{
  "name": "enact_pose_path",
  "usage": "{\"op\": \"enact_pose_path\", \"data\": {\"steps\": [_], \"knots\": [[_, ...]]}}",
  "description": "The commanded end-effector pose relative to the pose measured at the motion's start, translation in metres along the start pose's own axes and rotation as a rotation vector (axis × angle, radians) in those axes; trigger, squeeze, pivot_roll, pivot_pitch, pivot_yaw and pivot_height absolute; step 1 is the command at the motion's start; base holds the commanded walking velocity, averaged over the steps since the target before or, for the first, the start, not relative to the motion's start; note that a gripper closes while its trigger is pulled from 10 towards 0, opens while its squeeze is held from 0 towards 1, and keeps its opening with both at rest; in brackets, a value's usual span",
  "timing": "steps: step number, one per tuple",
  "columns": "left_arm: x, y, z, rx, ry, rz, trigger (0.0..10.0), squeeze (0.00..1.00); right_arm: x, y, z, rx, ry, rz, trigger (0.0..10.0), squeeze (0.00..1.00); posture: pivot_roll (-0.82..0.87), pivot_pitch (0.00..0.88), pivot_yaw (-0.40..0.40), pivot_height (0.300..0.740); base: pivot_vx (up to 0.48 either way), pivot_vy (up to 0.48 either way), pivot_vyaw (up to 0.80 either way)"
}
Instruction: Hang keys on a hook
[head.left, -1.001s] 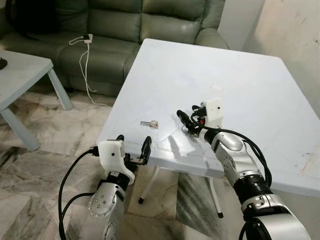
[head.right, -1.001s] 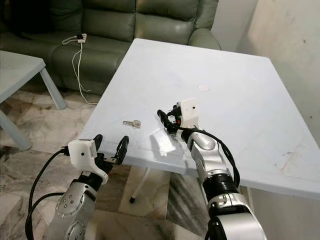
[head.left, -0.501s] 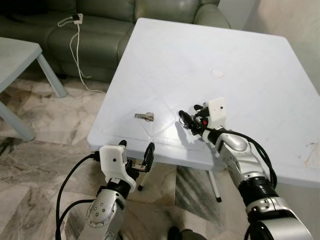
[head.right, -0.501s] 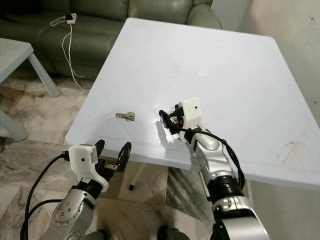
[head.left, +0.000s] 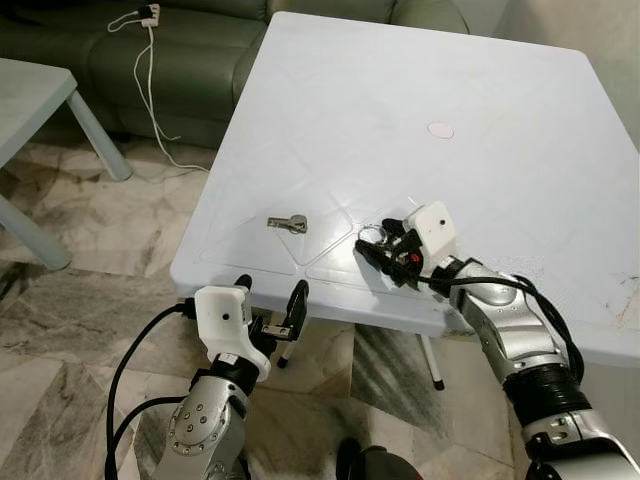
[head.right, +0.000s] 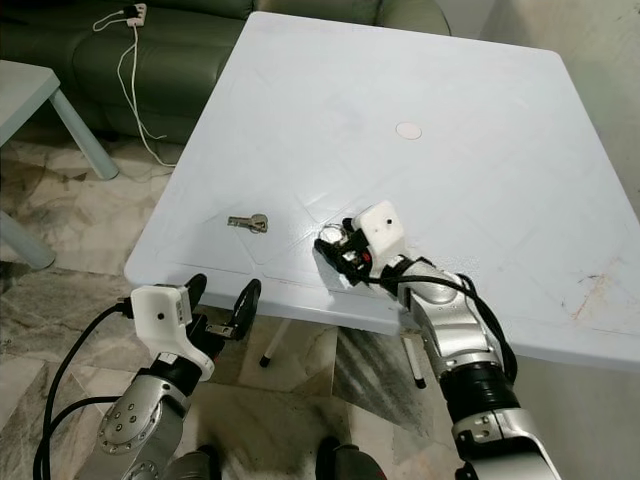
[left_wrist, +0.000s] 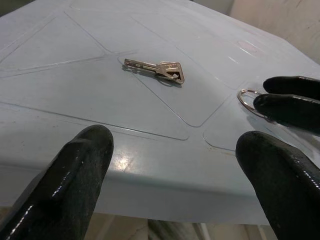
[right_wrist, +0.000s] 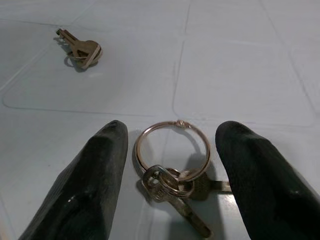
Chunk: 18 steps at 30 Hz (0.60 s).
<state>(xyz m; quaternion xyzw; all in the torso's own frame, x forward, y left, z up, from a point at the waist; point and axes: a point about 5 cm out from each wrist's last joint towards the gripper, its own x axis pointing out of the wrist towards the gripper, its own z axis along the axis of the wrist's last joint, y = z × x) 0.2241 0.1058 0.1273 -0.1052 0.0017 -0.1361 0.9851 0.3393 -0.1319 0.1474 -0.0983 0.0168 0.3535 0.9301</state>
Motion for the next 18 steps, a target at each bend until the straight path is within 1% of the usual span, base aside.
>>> {"op": "enact_pose_path", "data": {"steps": [1,2,3,4,5,6,7,8,9,11,12,14,15,17,18], "knots": [[-0.0019,0.0008,-0.0083,-0.006,0.051,0.018,10.0,0.00,-0.0039,-0.0006,0.0018,-0.008,-0.005,0.008,3.9,0.00,0.09,0.250,-0.120,0.740,0.000,0.000,0.00],[-0.0021,0.0010,-0.0084,-0.004,0.051,0.019,10.0,0.00,-0.0043,-0.0021,0.0023,-0.028,0.006,-0.004,3.0,0.00,0.09,0.248,-0.121,0.740,0.000,0.000,0.00],[-0.0022,0.0011,-0.0085,-0.004,0.051,0.021,10.0,0.00,-0.0049,-0.0022,0.0024,-0.027,0.007,-0.002,0.0,0.00,0.09,0.246,-0.122,0.740,0.000,0.000,0.00],[-0.0023,0.0012,-0.0085,-0.005,0.051,0.022,10.0,0.00,-0.0052,-0.0020,0.0022,-0.022,0.009,0.003,0.0,0.00,0.09,0.246,-0.122,0.740,0.000,0.000,0.00],[-0.0023,0.0012,-0.0083,-0.006,0.052,0.023,10.0,0.00,-0.0058,-0.0022,0.0029,-0.043,0.017,0.001,0.0,0.00,0.09,0.246,-0.123,0.740,0.000,0.000,0.00],[-0.0024,0.0013,-0.0083,-0.006,0.051,0.024,10.0,0.00,-0.0054,-0.0022,0.0022,-0.056,0.031,0.004,3.8,0.00,0.09,0.246,-0.123,0.740,0.000,0.000,0.00],[-0.0026,0.0014,-0.0084,-0.005,0.051,0.024,10.0,0.00,-0.0050,-0.0023,0.0013,-0.052,0.039,0.007,10.0,0.00,0.09,0.246,-0.123,0.740,0.000,0.000,0.00],[-0.0025,0.0014,-0.0085,-0.005,0.051,0.024,10.0,0.00,-0.0052,-0.0020,0.0022,-0.037,0.022,0.014,9.5,0.00,0.09,0.240,-0.125,0.740,0.000,0.000,0.00],[-0.0021,0.0013,-0.0084,-0.005,0.051,0.024,10.0,0.00,-0.0059,-0.0016,0.0033,-0.018,0.011,0.021,10.0,0.00,0.09,0.240,-0.125,0.740,0.000,0.000,0.00],[-0.0020,0.0010,-0.0082,-0.005,0.050,0.023,10.0,0.00,-0.0038,-0.0007,0.0003,-0.008,0.054,0.024,10.0,0.00,0.09,0.240,-0.125,0.740,0.000,0.000,0.00],[-0.0023,0.0005,-0.0087,-0.006,0.051,0.023,10.0,0.00,-0.0030,0.0005,0.0004,0.028,0.045,0.031,10.0,0.00,0.09,0.238,-0.128,0.740,0.000,0.000,0.00],[-0.0024,0.0005,-0.0089,-0.006,0.051,0.024,10.0,0.00,-0.0030,0.0009,0.0021,0.055,0.020,0.035,10.0,0.00,0.09,0.238,-0.128,0.740,0.000,0.000,0.00],[-0.0028,0.0000,-0.0091,-0.006,0.052,0.023,10.0,0.00,-0.0025,-0.0007,0.0031,0.065,0.012,0.012,10.0,1.00,0.10,0.237,-0.129,0.740,0.000,0.000,0.00],[-0.0031,-0.0002,-0.0095,-0.007,0.053,0.026,10.0,0.00,-0.0015,-0.0022,0.0042,0.070,0.005,-0.009,10.0,1.00,0.10,0.237,-0.130,0.740,0.000,0.000,0.00],[-0.0037,-0.0006,-0.0099,-0.009,0.053,0.026,10.0,0.00,-0.0012,-0.0013,0.0039,0.081,0.012,0.001,10.0,1.00,0.10,0.236,-0.130,0.740,0.000,0.000,0.00]]}}
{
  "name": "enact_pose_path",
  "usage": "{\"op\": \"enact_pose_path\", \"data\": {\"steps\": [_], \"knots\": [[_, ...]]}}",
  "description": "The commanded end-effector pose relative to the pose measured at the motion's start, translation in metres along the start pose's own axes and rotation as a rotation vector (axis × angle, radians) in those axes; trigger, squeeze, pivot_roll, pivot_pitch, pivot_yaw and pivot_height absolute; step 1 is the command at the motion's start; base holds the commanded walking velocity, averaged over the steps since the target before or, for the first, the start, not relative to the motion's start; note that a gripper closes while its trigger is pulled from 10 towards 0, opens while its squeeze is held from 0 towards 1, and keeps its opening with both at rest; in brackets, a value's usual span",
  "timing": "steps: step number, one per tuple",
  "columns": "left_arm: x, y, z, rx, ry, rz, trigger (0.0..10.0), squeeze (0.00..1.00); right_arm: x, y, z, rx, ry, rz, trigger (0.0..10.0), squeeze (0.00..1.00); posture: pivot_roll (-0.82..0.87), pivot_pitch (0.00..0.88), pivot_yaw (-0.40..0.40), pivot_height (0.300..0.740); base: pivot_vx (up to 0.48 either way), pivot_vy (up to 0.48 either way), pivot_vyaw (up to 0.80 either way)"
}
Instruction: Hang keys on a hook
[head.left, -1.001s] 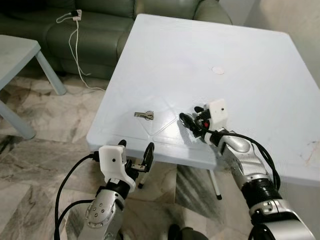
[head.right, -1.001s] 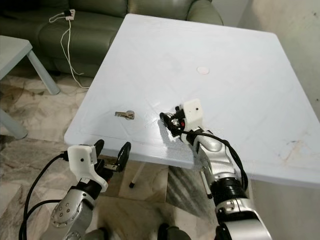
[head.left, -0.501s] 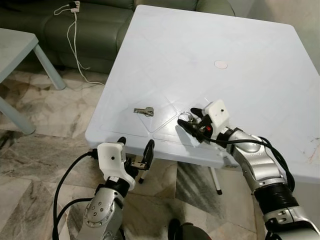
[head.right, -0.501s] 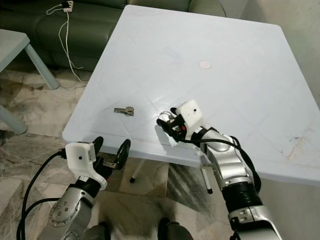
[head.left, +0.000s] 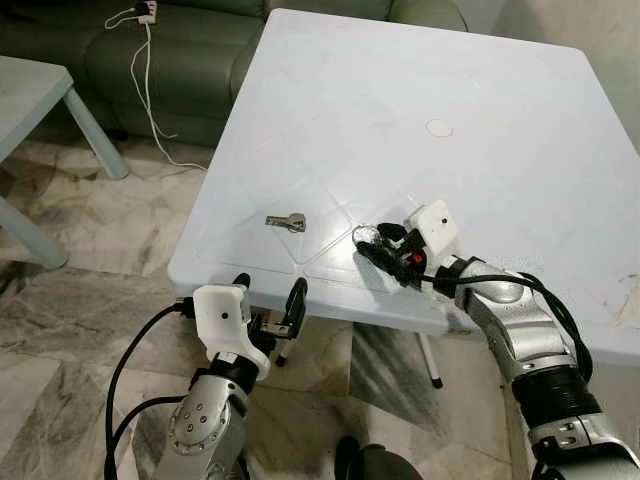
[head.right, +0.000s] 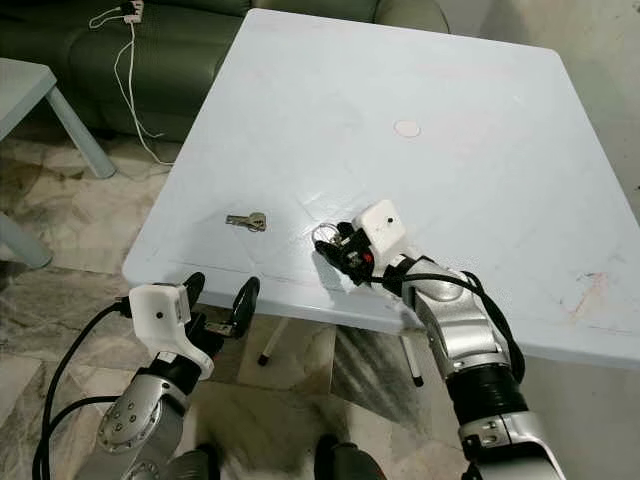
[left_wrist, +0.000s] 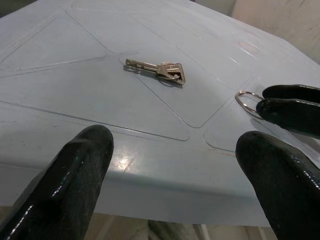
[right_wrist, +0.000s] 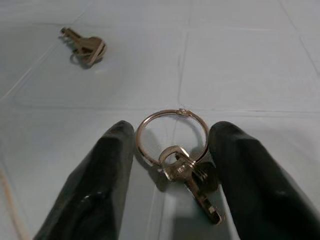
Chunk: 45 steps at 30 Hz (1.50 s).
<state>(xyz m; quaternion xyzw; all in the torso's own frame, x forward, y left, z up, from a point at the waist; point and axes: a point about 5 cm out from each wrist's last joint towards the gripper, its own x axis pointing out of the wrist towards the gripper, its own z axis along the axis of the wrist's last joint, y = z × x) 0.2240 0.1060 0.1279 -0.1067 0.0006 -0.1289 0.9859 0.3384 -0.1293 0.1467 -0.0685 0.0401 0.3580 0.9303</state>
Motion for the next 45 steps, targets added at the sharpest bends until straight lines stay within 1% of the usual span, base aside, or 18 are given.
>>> {"op": "enact_pose_path", "data": {"steps": [1,4,12,13,14,15,21,22,23,24,25,26,27,28,29,30,36,45], "knots": [[-0.004,-0.001,-0.010,-0.006,0.056,0.012,10.0,0.00,-0.001,-0.003,0.007,0.015,-0.023,-0.013,10.0,1.00,0.10,0.236,-0.131,0.740,0.000,0.000,0.00],[-0.003,0.000,-0.010,-0.006,0.056,0.014,10.0,0.00,0.000,-0.003,0.010,0.005,-0.035,-0.005,10.0,1.00,0.10,0.236,-0.131,0.740,0.000,0.000,0.00],[-0.004,0.000,-0.010,-0.006,0.056,0.019,10.0,0.00,0.002,0.001,0.013,-0.007,-0.015,0.018,10.0,1.00,0.10,0.242,-0.133,0.740,0.000,0.000,0.00],[-0.005,0.000,-0.010,-0.009,0.056,0.021,10.0,0.00,0.003,0.002,0.012,-0.031,-0.003,0.020,10.0,0.28,0.10,0.242,-0.133,0.740,0.000,0.000,0.00],[-0.005,0.000,-0.010,-0.010,0.057,0.022,10.0,0.00,0.003,0.002,0.012,-0.037,-0.003,0.024,10.0,0.28,0.10,0.242,-0.133,0.740,0.000,0.000,0.00],[-0.005,0.000,-0.010,-0.010,0.057,0.023,10.0,0.00,0.003,0.003,0.012,-0.047,-0.008,0.026,10.0,0.00,0.10,0.251,-0.136,0.740,0.000,0.000,0.00],[-0.008,0.000,-0.010,-0.012,0.061,0.030,10.0,0.00,-0.002,-0.007,0.007,-0.056,-0.024,-0.011,10.0,0.00,0.11,0.259,-0.137,0.740,0.000,0.000,0.00],[-0.008,0.000,-0.011,-0.012,0.062,0.031,10.0,0.00,-0.003,-0.007,0.006,-0.057,-0.024,-0.012,9.7,0.00,0.11,0.259,-0.137,0.740,0.000,0.000,0.00],[-0.009,0.000,-0.011,-0.012,0.063,0.031,10.0,0.00,-0.003,-0.008,0.006,-0.058,-0.025,-0.012,9.7,0.00,0.11,0.259,-0.137,0.740,0.000,0.000,0.00],[-0.009,0.000,-0.011,-0.013,0.063,0.032,10.0,0.00,-0.004,-0.010,0.004,-0.064,-0.012,-0.026,10.0,0.00,0.11,0.261,-0.137,0.740,0.000,0.000,0.00],[-0.010,0.000,-0.011,-0.013,0.065,0.033,10.0,0.00,-0.006,-0.012,0.003,-0.065,-0.024,-0.035,8.7,0.00,0.11,0.263,-0.136,0.740,0.000,0.000,0.00],[-0.010,0.000,-0.011,-0.013,0.065,0.033,10.0,0.00,-0.006,-0.013,0.003,-0.067,-0.024,-0.036,4.8,0.00,0.11,0.265,-0.136,0.740,0.000,0.000,0.00],[-0.010,-0.001,-0.010,-0.014,0.066,0.033,10.0,0.00,-0.007,-0.013,0.002,-0.069,-0.022,-0.037,4.8,0.00,0.11,0.266,-0.136,0.740,0.000,0.000,0.00],[-0.011,-0.001,-0.011,-0.014,0.067,0.033,10.0,0.00,-0.008,-0.016,0.000,-0.068,-0.012,-0.049,0.4,0.00,0.10,0.268,-0.135,0.740,0.000,0.000,0.00],[-0.011,-0.001,-0.011,-0.015,0.068,0.033,10.0,0.00,-0.008,-0.017,-0.001,-0.066,-0.011,-0.053,0.4,0.00,0.10,0.268,-0.135,0.740,0.000,0.000,0.00],[-0.011,-0.001,-0.011,-0.015,0.069,0.032,10.0,0.00,-0.010,-0.019,-0.003,-0.072,0.002,-0.065,0.0,0.00,0.10,0.273,-0.135,0.740,0.000,0.000,0.00],[-0.013,-0.002,-0.011,-0.017,0.074,0.030,10.0,0.00,-0.015,-0.023,-0.007,-0.094,-0.002,-0.062,0.0,0.00,0.10,0.279,-0.133,0.740,0.000,0.000,0.00],[-0.012,-0.002,-0.011,-0.023,0.077,0.031,10.0,0.00,-0.017,-0.024,-0.006,-0.068,-0.048,-0.018,0.0,0.00,0.10,0.280,-0.131,0.740,0.000,0.000,0.00]]}}
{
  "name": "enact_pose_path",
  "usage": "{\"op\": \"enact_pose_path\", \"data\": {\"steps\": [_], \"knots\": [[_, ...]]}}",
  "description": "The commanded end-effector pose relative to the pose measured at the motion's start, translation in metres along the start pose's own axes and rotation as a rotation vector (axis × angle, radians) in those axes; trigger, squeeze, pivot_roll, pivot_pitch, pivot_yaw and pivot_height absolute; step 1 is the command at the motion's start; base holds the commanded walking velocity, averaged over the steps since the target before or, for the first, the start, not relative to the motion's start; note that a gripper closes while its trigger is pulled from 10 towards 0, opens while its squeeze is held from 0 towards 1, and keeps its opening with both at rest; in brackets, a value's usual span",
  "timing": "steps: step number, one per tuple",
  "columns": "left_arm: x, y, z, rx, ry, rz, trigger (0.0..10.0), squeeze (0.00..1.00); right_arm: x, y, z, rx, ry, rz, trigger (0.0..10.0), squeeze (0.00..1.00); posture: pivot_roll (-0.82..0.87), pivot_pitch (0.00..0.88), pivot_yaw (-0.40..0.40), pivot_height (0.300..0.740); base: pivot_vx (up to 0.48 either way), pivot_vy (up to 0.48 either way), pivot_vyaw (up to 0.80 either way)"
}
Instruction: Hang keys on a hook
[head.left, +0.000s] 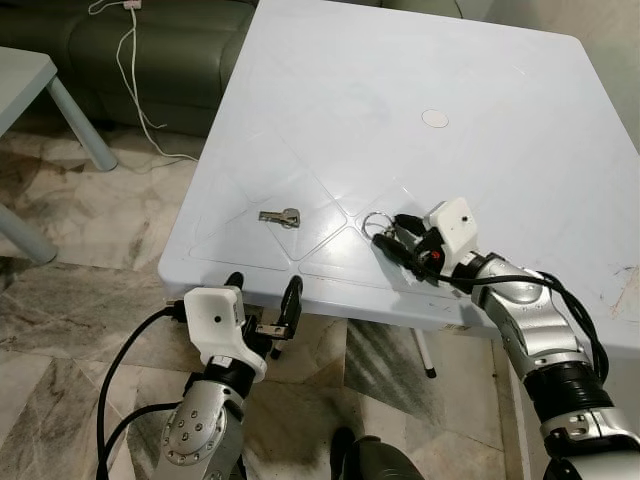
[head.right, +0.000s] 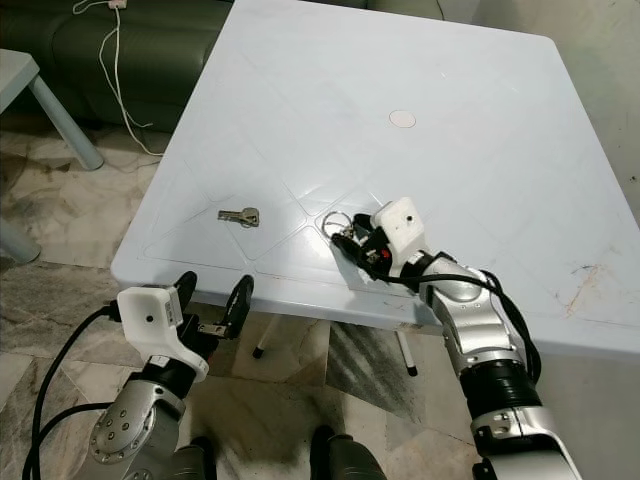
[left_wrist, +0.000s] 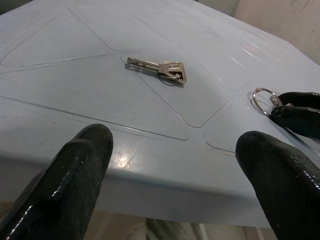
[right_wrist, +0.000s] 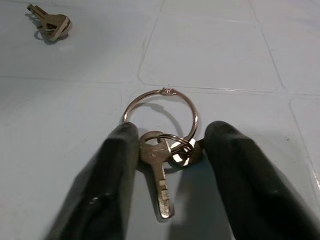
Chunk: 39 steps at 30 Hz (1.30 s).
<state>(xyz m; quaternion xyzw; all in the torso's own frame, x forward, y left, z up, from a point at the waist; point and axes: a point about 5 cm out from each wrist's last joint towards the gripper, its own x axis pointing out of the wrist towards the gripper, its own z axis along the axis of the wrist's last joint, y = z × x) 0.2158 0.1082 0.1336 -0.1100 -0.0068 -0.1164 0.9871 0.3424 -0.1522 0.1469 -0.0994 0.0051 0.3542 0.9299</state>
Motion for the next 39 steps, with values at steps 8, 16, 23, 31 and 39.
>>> {"op": "enact_pose_path", "data": {"steps": [8,16,23,31,39], "knots": [[-0.004,-0.001,-0.017,-0.020,0.097,0.009,10.0,0.00,-0.005,-0.005,-0.003,0.020,-0.024,0.005,0.0,0.00,0.10,0.280,-0.131,0.740,0.000,0.000,0.00],[-0.002,-0.001,-0.016,-0.022,0.092,0.012,10.0,0.00,-0.003,-0.005,-0.001,0.025,-0.031,0.011,0.0,0.00,0.10,0.273,-0.135,0.740,0.000,0.000,0.00],[-0.001,-0.002,-0.016,-0.025,0.090,0.014,10.0,0.00,-0.003,-0.007,0.000,0.019,-0.042,0.005,0.0,0.00,0.10,0.265,-0.137,0.740,0.000,0.000,0.00],[0.001,-0.003,-0.016,-0.027,0.084,0.015,10.0,0.00,-0.001,-0.007,0.001,0.048,-0.054,0.016,0.0,0.00,0.11,0.250,-0.142,0.740,0.000,0.000,0.00],[0.004,-0.003,-0.016,-0.030,0.077,0.015,10.0,0.00,0.002,-0.011,0.010,0.092,-0.113,-0.009,0.0,0.00,0.11,0.224,-0.145,0.740,0.000,0.000,0.00]]}}
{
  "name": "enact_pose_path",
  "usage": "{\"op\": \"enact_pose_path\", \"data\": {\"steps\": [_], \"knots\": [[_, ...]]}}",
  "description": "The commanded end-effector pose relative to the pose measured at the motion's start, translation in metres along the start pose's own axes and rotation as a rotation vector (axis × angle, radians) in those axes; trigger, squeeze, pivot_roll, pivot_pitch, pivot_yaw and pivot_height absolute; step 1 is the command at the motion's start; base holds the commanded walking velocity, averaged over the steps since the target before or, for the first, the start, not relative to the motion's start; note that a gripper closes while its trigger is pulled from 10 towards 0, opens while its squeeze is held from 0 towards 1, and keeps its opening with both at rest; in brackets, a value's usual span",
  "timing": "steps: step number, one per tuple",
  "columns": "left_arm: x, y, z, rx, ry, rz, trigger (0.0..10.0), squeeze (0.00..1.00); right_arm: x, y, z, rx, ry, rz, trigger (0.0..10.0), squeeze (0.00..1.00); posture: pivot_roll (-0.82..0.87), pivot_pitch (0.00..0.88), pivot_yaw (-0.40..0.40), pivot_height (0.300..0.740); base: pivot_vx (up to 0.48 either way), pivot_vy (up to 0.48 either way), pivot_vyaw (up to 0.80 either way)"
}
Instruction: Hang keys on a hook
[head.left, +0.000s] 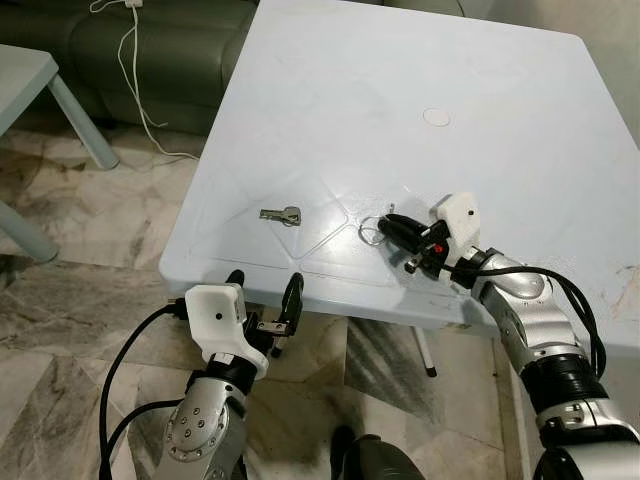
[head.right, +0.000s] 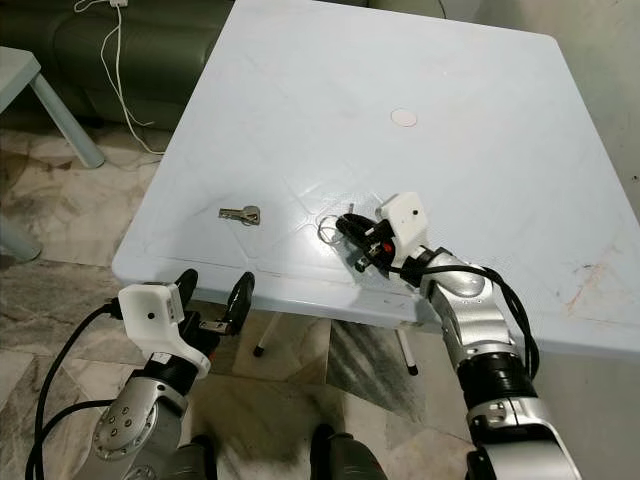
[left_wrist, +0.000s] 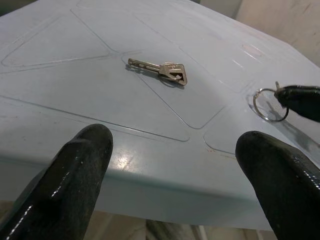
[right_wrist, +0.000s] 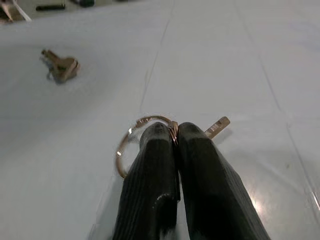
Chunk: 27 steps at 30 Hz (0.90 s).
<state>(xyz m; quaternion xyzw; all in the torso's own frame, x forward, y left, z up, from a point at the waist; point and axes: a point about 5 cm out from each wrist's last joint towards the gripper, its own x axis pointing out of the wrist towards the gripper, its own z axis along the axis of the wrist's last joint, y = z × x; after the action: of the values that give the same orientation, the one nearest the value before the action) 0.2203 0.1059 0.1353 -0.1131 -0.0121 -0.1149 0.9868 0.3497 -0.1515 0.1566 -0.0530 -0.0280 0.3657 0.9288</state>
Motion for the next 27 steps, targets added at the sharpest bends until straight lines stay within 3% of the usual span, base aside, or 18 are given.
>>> {"op": "enact_pose_path", "data": {"steps": [1,8,13,14,15,16,18,21,22,23,25,27], "knots": [[-0.001,-0.002,-0.017,-0.025,0.087,0.013,10.0,0.00,-0.003,-0.006,0.004,0.041,-0.032,-0.035,0.0,0.00,0.11,0.224,-0.145,0.740,0.000,0.000,0.00],[0.006,-0.002,-0.015,-0.024,0.069,0.013,10.0,0.00,-0.003,-0.014,0.017,0.127,-0.114,-0.094,0.0,0.00,0.10,0.204,-0.144,0.740,0.000,0.000,0.00],[0.017,0.002,-0.010,-0.012,0.033,0.016,10.0,0.00,-0.004,-0.023,0.031,0.295,-0.237,-0.183,0.0,0.00,0.09,0.175,-0.139,0.740,0.000,0.000,0.00],[0.019,0.003,-0.009,-0.012,0.024,0.016,10.0,0.00,-0.004,-0.024,0.032,0.316,-0.248,-0.198,2.6,0.00,0.09,0.171,-0.139,0.740,0.000,0.000,0.00],[0.021,0.004,-0.007,-0.008,0.015,0.020,10.0,0.00,-0.005,-0.024,0.033,0.335,-0.262,-0.216,9.4,0.00,0.09,0.165,-0.138,0.740,0.000,0.000,0.00],[0.024,0.006,-0.005,-0.006,0.005,0.024,10.0,0.00,-0.006,-0.024,0.034,0.349,-0.279,-0.227,10.0,0.00,0.09,0.160,-0.138,0.740,0.000,0.000,0.00],[0.029,0.009,-0.003,-0.002,-0.009,0.032,10.0,0.00,-0.007,-0.023,0.037,0.355,-0.316,-0.248,10.0,0.00,0.08,0.153,-0.137,0.740,0.000,0.000,0.00],[0.036,0.019,0.004,-0.003,-0.043,0.057,10.0,0.00,-0.015,-0.022,0.040,0.286,-0.382,-0.335,10.0,0.00,0.08,0.140,-0.132,0.740,0.000,0.000,0.00],[0.039,0.022,0.007,0.004,-0.054,0.066,10.0,0.00,-0.017,-0.022,0.040,0.237,-0.383,-0.385,10.0,0.00,0.07,0.132,-0.130,0.740,0.000,0.000,0.00],[0.043,0.028,0.012,0.016,-0.085,0.075,10.0,0.00,-0.023,-0.019,0.037,0.129,-0.385,-0.469,10.0,0.00,0.07,0.127,-0.129,0.740,0.000,0.000,0.00],[0.046,0.032,0.013,0.022,-0.093,0.081,10.0,0.00,-0.026,-0.016,0.034,0.065,-0.367,-0.513,10.0,0.00,0.06,0.120,-0.127,0.740,0.000,0.000,0.00],[0.047,0.033,0.013,0.019,-0.095,0.086,10.0,0.00,-0.027,-0.014,0.031,0.055,-0.356,-0.526,10.0,0.00,0.06,0.119,-0.127,0.740,0.000,0.000,0.00]]}}
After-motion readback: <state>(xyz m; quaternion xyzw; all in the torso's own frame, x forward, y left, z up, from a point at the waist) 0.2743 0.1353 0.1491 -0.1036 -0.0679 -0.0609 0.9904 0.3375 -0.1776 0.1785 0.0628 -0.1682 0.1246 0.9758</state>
